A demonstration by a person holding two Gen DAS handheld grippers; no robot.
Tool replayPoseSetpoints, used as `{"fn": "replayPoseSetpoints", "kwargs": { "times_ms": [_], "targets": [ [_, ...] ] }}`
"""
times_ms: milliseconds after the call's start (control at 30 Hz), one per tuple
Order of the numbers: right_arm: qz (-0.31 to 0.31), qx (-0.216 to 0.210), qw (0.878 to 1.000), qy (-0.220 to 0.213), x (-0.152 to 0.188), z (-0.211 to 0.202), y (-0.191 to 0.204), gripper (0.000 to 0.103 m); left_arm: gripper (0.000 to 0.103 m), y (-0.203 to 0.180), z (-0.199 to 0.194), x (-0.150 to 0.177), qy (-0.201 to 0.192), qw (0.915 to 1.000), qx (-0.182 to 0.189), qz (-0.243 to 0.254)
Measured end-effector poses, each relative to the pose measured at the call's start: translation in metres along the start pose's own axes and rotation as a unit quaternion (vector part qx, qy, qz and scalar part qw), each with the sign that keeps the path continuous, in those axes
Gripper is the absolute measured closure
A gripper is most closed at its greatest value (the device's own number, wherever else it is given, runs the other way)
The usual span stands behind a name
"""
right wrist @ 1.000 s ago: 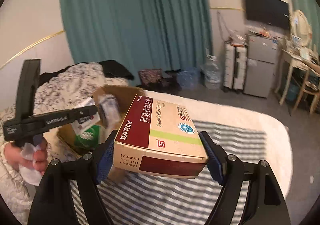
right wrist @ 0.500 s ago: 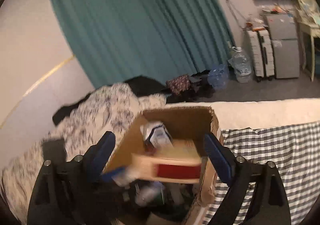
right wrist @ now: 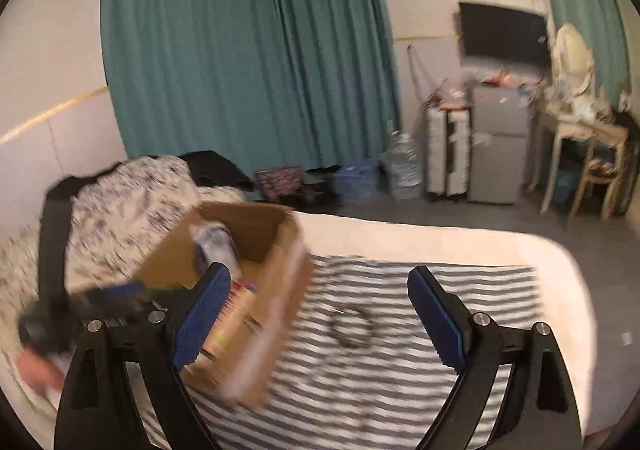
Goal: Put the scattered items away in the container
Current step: 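Carry the sachet and medicine box into the cardboard box and release both, then move right tool to the dark bead bracelet and grasp it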
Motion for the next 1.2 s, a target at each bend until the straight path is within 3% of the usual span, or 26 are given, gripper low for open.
{"fn": "replayPoseSetpoints", "kwargs": {
  "times_ms": [200,333,433,733,1000,1200],
  "targets": [
    [0.044,0.014,0.999,0.021,0.017,0.009,-0.046,0.012,0.0,-0.017,0.014,0.012,0.015,0.9999,-0.004,-0.001],
    [0.047,0.005,0.998,0.027,0.025,0.023,-0.053,0.012,0.0,-0.026,0.032,0.018,0.026,0.9995,-0.016,0.007],
    [0.042,0.005,0.998,0.039,0.041,0.04,-0.056,0.012,0.0,-0.032,0.041,0.021,0.028,0.9996,-0.004,-0.001],
    [-0.005,0.004,0.997,0.076,0.071,0.095,-0.042,0.012,0.0,-0.05,0.047,0.013,0.003,0.9989,-0.021,0.041],
    [-0.085,0.019,0.99,0.113,0.105,0.135,-0.024,0.012,0.0,-0.034,0.056,0.012,0.017,0.9992,-0.031,0.016],
    [-0.066,0.006,0.988,0.136,0.114,0.16,-0.027,0.012,0.0,-0.027,0.061,0.013,0.025,0.9993,-0.027,0.005]
  ]
}}
Point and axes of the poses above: each gripper's, at about its wrist camera, not at the fingertips, and z roughly the way its jaws point, y to its left, x to its underside, the point moved 9 cm from there along z, roughly the way its jaws point, and after that the axes turned 6 degrees about z, right-handed, at the moved point
